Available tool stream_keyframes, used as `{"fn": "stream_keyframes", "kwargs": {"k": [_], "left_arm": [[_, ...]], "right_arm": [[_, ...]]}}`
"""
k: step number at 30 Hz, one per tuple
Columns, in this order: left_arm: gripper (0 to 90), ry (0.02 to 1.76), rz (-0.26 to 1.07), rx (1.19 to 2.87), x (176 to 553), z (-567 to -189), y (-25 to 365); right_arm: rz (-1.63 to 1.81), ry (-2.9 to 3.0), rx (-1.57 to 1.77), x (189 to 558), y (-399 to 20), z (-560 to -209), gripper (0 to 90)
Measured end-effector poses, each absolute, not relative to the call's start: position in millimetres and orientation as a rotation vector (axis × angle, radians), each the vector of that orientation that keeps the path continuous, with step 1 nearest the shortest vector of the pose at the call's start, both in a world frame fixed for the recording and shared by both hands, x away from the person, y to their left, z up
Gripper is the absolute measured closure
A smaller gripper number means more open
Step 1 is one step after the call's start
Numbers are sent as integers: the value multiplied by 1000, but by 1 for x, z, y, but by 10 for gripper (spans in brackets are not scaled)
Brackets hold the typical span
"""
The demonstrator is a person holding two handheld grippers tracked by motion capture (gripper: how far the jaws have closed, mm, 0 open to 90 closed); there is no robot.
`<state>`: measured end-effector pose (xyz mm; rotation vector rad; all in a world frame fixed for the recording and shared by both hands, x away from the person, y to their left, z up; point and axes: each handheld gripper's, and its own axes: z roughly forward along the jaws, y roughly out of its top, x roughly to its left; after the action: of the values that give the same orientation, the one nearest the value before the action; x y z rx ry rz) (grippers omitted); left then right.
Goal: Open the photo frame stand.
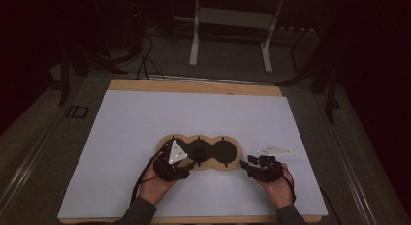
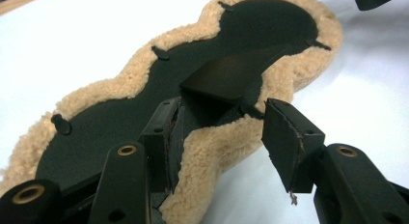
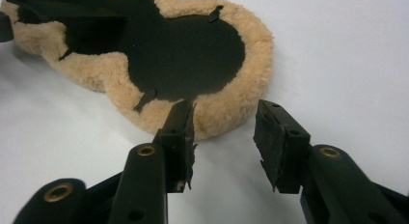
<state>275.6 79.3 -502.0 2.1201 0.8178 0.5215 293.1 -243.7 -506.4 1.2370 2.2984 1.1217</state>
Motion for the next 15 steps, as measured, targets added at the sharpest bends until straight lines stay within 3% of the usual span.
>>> {"fn": "stream_keyframes", "kwargs": {"k": [15], "left_arm": [[388, 682, 562, 2202, 289, -493, 58]], "right_arm": [[1138, 2278, 1267, 294, -247, -507, 554]]}}
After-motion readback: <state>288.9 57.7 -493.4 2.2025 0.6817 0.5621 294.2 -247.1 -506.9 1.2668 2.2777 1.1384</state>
